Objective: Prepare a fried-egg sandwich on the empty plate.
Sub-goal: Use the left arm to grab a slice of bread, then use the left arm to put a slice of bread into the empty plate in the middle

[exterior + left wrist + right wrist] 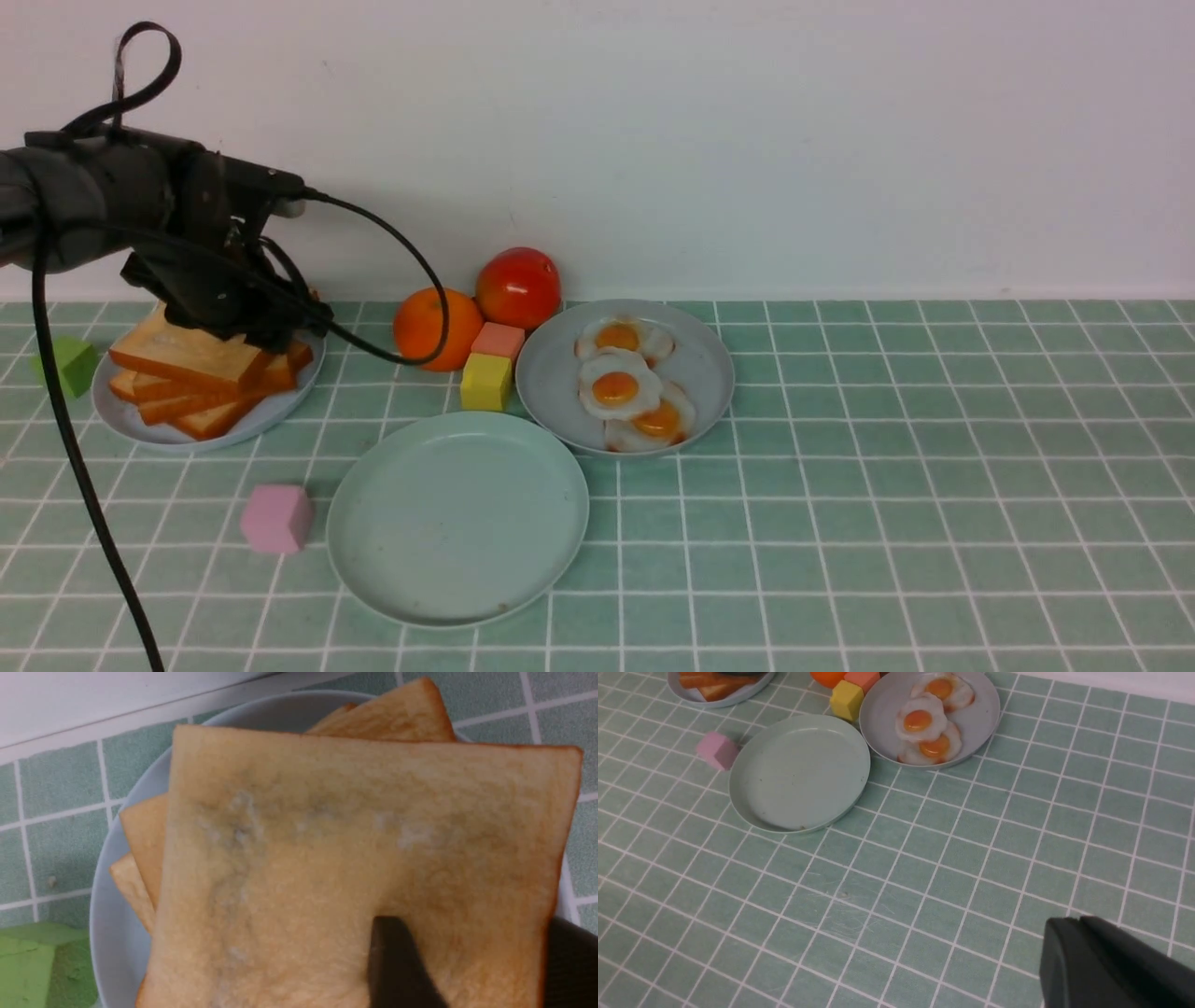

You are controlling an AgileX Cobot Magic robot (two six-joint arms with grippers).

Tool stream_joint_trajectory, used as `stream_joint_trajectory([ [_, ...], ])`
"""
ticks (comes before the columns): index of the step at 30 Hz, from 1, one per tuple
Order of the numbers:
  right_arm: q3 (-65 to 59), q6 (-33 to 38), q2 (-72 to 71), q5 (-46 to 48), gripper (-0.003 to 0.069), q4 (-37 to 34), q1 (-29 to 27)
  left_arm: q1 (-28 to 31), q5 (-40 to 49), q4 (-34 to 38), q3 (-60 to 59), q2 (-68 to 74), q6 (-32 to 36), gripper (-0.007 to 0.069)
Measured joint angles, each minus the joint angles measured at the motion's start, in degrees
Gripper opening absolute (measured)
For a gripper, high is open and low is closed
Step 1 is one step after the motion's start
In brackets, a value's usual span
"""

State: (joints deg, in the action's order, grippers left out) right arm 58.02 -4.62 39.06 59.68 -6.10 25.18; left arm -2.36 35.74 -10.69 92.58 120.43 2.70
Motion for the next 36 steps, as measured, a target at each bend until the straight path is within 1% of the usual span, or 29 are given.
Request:
stream_joint_trajectory([
  [1, 0.0, 0.0, 0.0, 0.0, 0.0042, -0.3, 0.0, 0.0, 0.2, 0.0, 0.1, 0.0, 0.0, 0.0292],
  [4, 0.0, 0.4, 0.0, 0.0, 0.0042, -0.7, 0.0, -0.1, 0.5, 0.0, 0.1, -0.4, 0.1, 0.0272],
  [6, 0.0, 1.3, 0.0, 0.0, 0.0042, -1.1, 0.0, -0.1, 0.9, 0.4, 0.0, -1.0, 0.2, 0.0238],
  [8, 0.0, 1.5, 0.0, 0.0, 0.0043, -1.6, 0.0, -0.1, 1.7, 0.8, -0.2, -2.0, 0.2, 0.0165],
  [10, 0.0, 1.6, 0.0, 0.0, 0.0045, -1.9, 0.0, 0.0, 3.7, 1.0, -0.4, -4.0, 0.2, 0.0048],
  [12, 0.0, 1.7, 0.0, 0.0, 0.0048, -2.0, 0.0, 0.0, 5.6, 1.8, -0.7, -6.3, 0.2, 0.0017],
  [14, 0.0, 1.7, 0.0, 0.1, 0.005, -2.0, 0.0, -0.3, 8.4, 2.2, -0.6, -9.4, 0.1, 0.0017],
  [16, 0.0, 1.7, 0.0, 0.0, 0.0052, -2.0, 0.0, -1.9, 12.2, 2.2, -0.8, -12.8, -0.9, 0.0017],
  [17, 0.0, 1.7, 0.0, 0.0, 0.0052, -2.0, 0.0, -1.9, 12.2, 2.2, -0.8, -13.2, -1.0, 0.0017],
  [18, 0.0, 1.9, 0.0, 0.0, 0.0053, -2.0, 0.0, -3.2, 13.8, 2.2, -1.3, -14.7, -1.7, 0.0017],
  [21, 0.0, 3.6, 0.0, 0.0, 0.0056, -2.1, 0.0, -10.3, 17.2, 1.8, -5.6, -20.9, -5.3, 0.0017],
  [23, 0.0, 4.6, 0.0, 0.0, 0.0058, -2.1, 0.0, -17.2, 17.8, 1.6, -10.8, -24.1, -7.7, 0.0017],
  [24, 0.0, 4.6, 0.0, 0.0, 0.0059, -2.1, 0.0, -20.4, 17.9, 1.4, -12.9, -24.9, -8.8, 0.0017],
  [25, 0.0, 4.6, 0.0, 0.0, 0.006, -2.1, 0.0, -21.1, 17.9, 1.3, -12.9, -25.0, -9.1, 0.0017],
  [26, 0.0, 4.6, 0.0, 0.0, 0.0062, -2.1, 0.0, -26.4, 17.9, 0.8, -16.3, -25.2, -10.8, 0.0017],
  [27, 0.0, 4.6, 0.0, 0.0, 0.0063, -2.2, 0.0, -26.9, 17.9, 0.7, -16.6, -25.1, -11.1, 0.0017],
  [28, 0.0, 4.6, 0.0, 0.0, 0.0064, -2.3, 0.0, -30.6, 17.4, -0.9, -19.2, -24.2, -12.6, 0.0017],
  [29, 0.0, 4.6, 0.0, 0.0, 0.0064, -2.3, 0.0, -30.9, 17.3, -1.1, -19.2, -24.0, -12.8, 0.0017],
  [30, 0.0, 4.6, 0.0, 0.0, 0.0066, -2.3, 0.0, -33.1, 16.4, -3.0, -20.4, -22.4, -13.8, 0.0017],
  [31, 0.0, 4.6, 0.0, 0.0, 0.0067, -2.3, 0.0, -33.7, 15.7, -3.9, -20.6, -21.6, -14.2, 0.0017],
  [33, 0.0, 4.6, 0.0, 0.1, 0.0069, -2.5, 0.0, -34.2, 14.6, -4.8, -20.7, -20.7, -14.5, 0.0017],
  [36, 0.0, 4.6, 0.0, 0.4, 0.0074, -3.2, 0.0, -34.5, 9.8, -6.3, -20.7, -17.8, -15.3, 0.0017],
])
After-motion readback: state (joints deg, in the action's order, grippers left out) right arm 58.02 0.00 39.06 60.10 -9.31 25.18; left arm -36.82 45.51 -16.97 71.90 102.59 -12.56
